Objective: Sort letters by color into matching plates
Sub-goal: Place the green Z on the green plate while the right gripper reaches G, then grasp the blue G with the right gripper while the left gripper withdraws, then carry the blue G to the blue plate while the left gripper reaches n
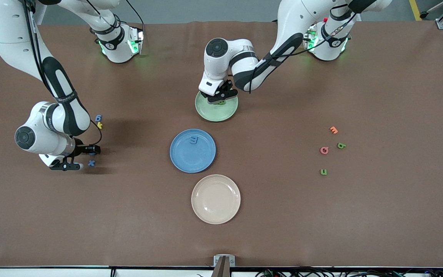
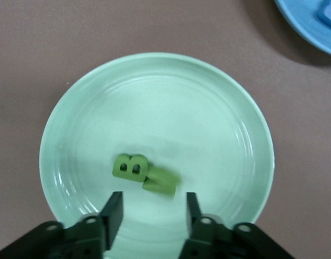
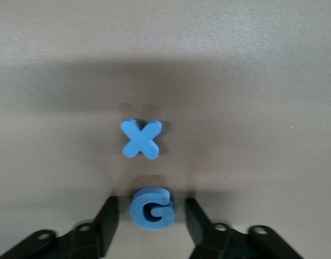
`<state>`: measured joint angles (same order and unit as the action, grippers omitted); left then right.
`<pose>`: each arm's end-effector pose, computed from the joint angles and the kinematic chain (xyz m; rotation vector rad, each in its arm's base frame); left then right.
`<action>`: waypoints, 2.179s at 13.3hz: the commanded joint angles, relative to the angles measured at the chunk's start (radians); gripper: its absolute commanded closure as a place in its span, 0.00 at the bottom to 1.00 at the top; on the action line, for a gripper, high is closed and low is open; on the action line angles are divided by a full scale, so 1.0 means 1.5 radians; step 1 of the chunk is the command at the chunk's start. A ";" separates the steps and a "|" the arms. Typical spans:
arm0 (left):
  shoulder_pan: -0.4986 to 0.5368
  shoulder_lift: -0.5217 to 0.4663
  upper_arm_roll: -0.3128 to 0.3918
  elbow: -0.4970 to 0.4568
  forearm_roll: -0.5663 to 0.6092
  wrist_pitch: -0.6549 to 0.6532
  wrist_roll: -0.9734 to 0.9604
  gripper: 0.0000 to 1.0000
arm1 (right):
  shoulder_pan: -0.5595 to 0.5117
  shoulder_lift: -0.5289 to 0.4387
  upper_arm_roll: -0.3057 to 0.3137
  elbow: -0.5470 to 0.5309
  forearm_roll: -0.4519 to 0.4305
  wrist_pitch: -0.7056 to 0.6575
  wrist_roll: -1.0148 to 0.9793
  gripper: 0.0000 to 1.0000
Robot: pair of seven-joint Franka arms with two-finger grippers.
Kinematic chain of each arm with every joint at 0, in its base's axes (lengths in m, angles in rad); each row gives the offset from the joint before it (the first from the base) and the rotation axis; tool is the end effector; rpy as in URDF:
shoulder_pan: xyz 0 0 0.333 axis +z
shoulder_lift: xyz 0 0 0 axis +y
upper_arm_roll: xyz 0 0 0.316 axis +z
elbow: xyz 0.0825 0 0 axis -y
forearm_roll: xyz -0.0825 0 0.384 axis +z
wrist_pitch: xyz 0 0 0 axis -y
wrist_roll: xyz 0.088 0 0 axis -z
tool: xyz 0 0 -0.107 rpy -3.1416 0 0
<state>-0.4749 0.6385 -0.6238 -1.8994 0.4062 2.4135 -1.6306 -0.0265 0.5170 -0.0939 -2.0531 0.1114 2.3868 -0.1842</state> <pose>0.3068 -0.5511 0.2183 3.0507 0.5006 -0.1188 0.5683 -0.0684 0.1686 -3.0815 0.0250 0.2686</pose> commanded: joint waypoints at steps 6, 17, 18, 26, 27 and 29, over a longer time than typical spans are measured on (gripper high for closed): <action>0.053 -0.022 0.024 0.075 0.021 -0.105 0.034 0.00 | -0.002 0.010 0.001 -0.002 -0.003 0.017 0.003 0.71; 0.354 -0.075 0.023 0.089 0.022 -0.159 0.365 0.00 | -0.001 -0.036 0.002 0.033 -0.007 -0.070 0.002 0.76; 0.383 -0.072 0.024 0.089 0.022 -0.158 0.405 0.00 | 0.001 -0.041 0.003 0.045 -0.007 -0.089 0.004 0.76; 0.575 -0.049 0.020 0.060 0.020 -0.103 0.839 0.18 | 0.158 -0.055 0.005 0.117 -0.009 -0.152 0.213 0.77; 0.586 -0.043 0.019 0.051 0.019 -0.084 0.875 0.21 | 0.184 -0.055 0.005 0.124 -0.008 -0.153 0.255 0.77; 0.598 -0.025 0.018 0.032 0.015 -0.035 0.924 0.32 | 0.250 -0.053 0.005 0.145 -0.008 -0.152 0.345 0.77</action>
<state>0.4078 0.5839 -0.5787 -1.8151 0.4196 2.2961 -0.3003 0.2680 0.4376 -0.0767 -1.8716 0.1113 2.1760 0.2183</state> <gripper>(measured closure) 0.233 0.643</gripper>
